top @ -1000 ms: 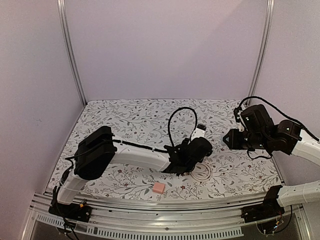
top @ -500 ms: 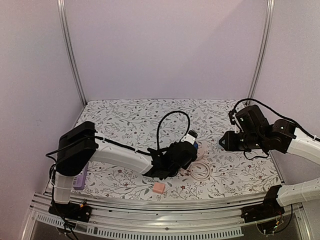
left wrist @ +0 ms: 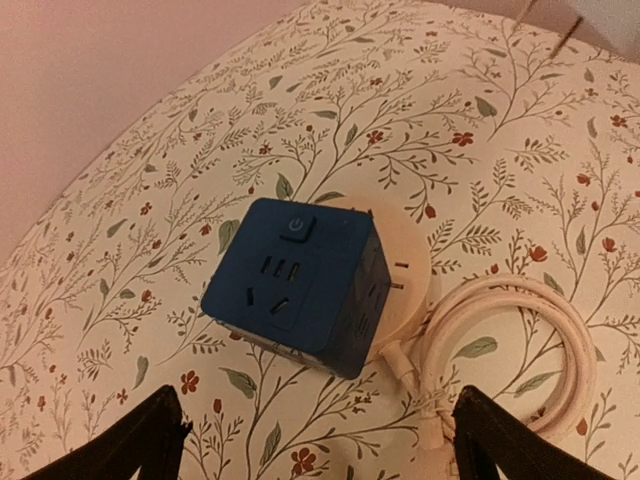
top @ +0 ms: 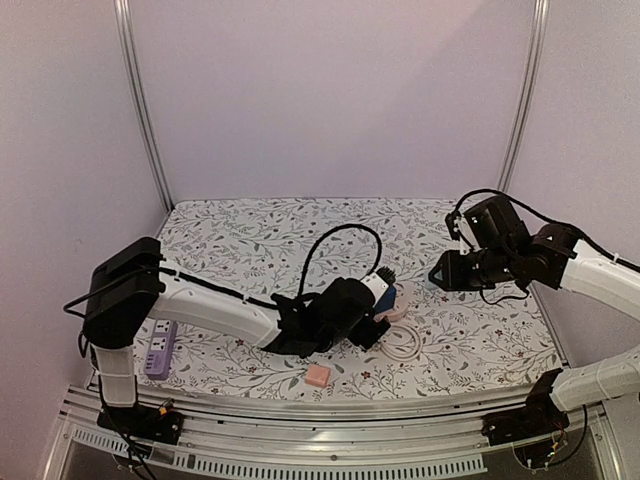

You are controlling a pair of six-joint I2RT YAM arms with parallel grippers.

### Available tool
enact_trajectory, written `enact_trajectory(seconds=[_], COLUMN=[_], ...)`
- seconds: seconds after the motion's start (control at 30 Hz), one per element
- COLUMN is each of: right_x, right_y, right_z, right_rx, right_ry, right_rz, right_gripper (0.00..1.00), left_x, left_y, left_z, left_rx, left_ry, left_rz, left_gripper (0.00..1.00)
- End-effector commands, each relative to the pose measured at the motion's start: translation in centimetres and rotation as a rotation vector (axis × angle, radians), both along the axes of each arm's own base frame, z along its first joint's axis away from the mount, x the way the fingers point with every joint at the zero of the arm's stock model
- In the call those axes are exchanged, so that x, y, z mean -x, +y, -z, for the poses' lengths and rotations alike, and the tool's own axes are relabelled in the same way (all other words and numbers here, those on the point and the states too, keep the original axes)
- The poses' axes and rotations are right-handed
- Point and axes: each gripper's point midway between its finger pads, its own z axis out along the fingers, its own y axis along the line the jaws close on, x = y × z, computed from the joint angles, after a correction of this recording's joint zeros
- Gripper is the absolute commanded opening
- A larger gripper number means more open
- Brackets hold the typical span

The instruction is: Insert the plug

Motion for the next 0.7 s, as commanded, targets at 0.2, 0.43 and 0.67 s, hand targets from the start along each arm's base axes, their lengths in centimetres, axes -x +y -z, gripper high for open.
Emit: enact_trajectory(seconds=[0.2,0.43,0.67], right_x=[-6.5,-8.0,-9.9], right_y=[-0.9,-0.5,0.3], right_z=[-3.0,0.7,2.8], right_rx=[0.007,0.086,0.103], right_ry=[-0.036,0.123,0.176], right_rz=[-0.162,-0.246,-0.243], right_gripper=[0.00,0.00,0.00], left_x=[0.7,0.9,-2.3], left_y=[3.5,3.8,1.5], left_z=[-2.6,-2.1,-2.2], left_rx=[0.026,0.063,0.038], left_ry=[0.037,0.037,0.005], left_rz=[0.285,0.406,0.420], left_gripper=[0.96,0.98,0.99])
